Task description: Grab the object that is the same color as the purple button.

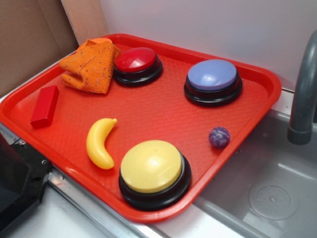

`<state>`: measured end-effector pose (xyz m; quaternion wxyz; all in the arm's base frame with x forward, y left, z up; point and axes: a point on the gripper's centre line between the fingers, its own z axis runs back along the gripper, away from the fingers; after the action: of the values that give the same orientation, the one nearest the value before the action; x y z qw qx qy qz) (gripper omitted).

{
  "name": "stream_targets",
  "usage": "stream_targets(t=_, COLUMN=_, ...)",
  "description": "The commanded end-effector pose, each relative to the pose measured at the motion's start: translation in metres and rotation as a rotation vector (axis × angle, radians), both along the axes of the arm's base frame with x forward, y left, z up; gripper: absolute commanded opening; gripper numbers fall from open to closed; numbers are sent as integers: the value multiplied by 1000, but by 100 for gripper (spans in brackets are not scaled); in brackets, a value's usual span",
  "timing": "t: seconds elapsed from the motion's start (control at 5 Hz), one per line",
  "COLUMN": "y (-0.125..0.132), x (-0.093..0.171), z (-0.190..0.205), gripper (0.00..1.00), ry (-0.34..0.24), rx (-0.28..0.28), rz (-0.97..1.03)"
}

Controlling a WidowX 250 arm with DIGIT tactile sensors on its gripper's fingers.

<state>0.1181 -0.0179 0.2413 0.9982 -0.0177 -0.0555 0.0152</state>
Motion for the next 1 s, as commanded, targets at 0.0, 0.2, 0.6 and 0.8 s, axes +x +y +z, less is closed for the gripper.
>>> stream_targets(t=0.0, y=0, x=0, z=0, gripper=100, ry=0, rx=0, rz=0)
stream_targets(t=0.2, y=-12, x=17, z=-2, gripper=100, ry=-10, rx=9, rz=-138)
stream_targets(t=0.6, y=-52, x=58, z=-24, gripper=100, ry=-108, rx=82, rz=-532)
stream_targets(t=0.8, y=-66, x=83, z=-42, gripper=100, ry=-145, rx=106, rz=-679)
